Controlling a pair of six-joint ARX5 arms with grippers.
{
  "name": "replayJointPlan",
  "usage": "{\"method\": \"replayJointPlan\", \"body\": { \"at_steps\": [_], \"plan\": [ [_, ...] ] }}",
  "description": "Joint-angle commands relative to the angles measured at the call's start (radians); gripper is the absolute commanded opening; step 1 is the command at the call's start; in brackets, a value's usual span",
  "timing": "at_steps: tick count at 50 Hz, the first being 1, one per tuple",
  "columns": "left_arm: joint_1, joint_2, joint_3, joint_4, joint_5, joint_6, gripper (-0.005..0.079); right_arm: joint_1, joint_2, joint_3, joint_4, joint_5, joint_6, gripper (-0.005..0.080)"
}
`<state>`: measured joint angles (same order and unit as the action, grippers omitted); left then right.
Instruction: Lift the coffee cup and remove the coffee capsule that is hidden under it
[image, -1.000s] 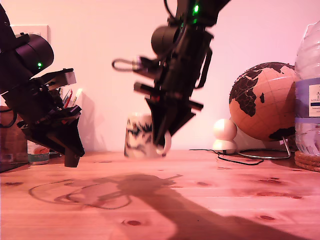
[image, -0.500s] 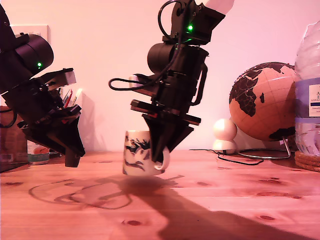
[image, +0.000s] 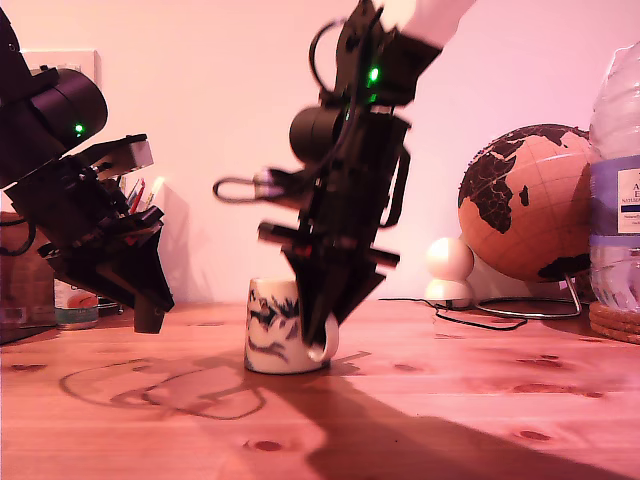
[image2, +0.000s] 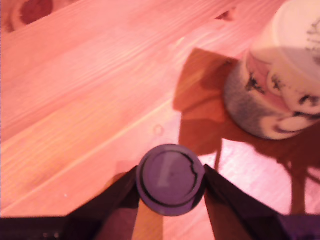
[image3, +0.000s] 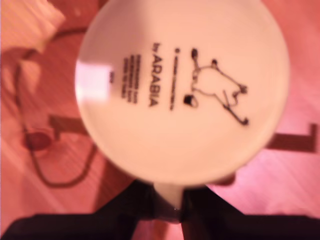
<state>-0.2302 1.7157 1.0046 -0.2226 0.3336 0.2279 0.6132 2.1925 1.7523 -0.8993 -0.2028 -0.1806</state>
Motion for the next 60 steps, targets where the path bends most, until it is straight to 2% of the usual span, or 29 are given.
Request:
{"method": "replayJointPlan", "body": {
  "at_steps": [1, 22, 47, 60],
  "plan": [
    [-0.001, -0.010, -0.002, 0.009, 0.013, 0.007, 0.0170, 0.011, 0.015, 0.023, 0.004, -0.004, 0.008, -0.0012],
    [-0.001, 0.014, -0.002, 0.022, 0.040, 0.008, 0.0170, 0.011, 0.015, 0.023, 0.001, -0.003, 0.009, -0.0012],
    [0.021, 0.080, -0.004, 0.142, 0.081, 0.042, 0.0170, 0.003, 0.015, 0.023, -0.021, 0.003, 0.008, -0.0012],
    [0.027, 0.136, -0.004, 0.141, 0.098, 0.042, 0.0170, 0.003, 0.015, 0.023, -0.018, 0.003, 0.008, -0.0012]
  ]
}}
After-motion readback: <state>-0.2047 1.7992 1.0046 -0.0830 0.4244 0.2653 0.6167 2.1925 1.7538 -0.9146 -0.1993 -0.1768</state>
